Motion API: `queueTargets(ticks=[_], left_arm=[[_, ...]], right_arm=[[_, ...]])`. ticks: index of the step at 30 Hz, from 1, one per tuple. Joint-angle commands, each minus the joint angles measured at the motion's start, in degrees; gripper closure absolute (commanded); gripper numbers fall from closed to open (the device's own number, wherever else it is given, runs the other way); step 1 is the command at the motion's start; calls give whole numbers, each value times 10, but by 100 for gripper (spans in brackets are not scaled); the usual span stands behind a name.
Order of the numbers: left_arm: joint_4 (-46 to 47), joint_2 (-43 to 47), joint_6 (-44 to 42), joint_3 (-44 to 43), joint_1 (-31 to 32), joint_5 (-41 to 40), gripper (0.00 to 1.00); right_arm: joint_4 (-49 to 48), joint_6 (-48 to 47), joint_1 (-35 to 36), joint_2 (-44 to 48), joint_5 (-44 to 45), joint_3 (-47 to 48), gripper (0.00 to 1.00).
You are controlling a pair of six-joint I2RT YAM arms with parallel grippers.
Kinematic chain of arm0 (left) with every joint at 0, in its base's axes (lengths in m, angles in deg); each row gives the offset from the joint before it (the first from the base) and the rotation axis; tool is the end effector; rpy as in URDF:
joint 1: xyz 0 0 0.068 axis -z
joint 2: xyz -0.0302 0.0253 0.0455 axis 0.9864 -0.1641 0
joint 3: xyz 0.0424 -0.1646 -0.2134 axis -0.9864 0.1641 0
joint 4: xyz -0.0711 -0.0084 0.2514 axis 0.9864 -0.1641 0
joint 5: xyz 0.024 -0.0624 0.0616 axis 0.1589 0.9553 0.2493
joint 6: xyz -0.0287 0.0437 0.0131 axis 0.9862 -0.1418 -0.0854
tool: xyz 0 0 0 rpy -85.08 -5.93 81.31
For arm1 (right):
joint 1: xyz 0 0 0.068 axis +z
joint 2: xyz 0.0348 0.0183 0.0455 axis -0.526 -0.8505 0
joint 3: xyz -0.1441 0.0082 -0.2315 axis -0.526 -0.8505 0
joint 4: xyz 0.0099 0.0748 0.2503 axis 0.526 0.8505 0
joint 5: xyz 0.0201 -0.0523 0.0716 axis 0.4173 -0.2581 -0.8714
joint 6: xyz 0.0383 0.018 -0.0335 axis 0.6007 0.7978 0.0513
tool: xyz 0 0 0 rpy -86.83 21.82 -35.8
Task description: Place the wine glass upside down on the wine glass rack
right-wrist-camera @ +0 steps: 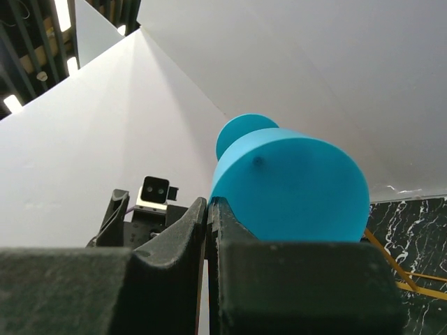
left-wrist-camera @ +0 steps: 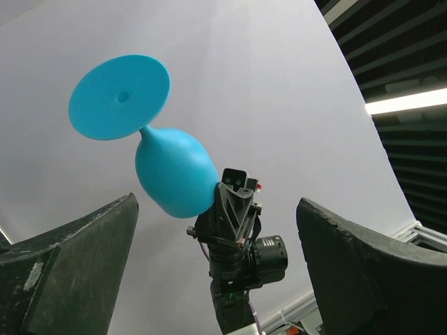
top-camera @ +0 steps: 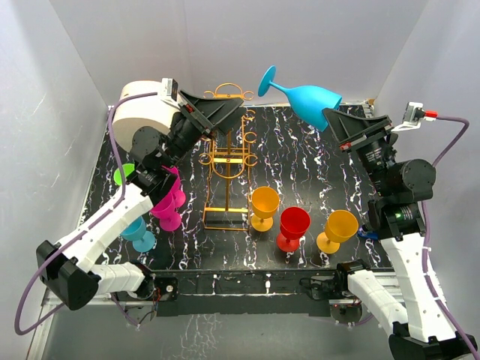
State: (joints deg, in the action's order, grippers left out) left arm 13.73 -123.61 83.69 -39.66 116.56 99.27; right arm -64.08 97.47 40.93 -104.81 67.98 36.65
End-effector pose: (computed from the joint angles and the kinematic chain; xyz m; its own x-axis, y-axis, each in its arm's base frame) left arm 0.2100 -0.1635 0.4684 -0.5940 -0.7261 -0.3464 0.6280 -0.1494 -0.7637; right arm 0.1438 0.0332 0.4634 -0.1211 0.8112 -0.5721 -0.5684 0.4158 0.7100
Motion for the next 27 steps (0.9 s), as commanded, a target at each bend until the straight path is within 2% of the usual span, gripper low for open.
queueTargets(ticks=[1,12,21,27], left_arm=[[32,-24,7,-36,25,-44,7],[92,-100,-12,-97,84,-116,26],[132,-113,-65,-106,119,-218,43],[173,-141,-56,-130,122,-223,53]], right_arm=[[-58,9,-2,9,-20,8,100],[-110,44,-2,-2,-74,5,100],[-124,45,-2,7,-111,-4,100],[-126,31,-2,4,-155,-3,100]])
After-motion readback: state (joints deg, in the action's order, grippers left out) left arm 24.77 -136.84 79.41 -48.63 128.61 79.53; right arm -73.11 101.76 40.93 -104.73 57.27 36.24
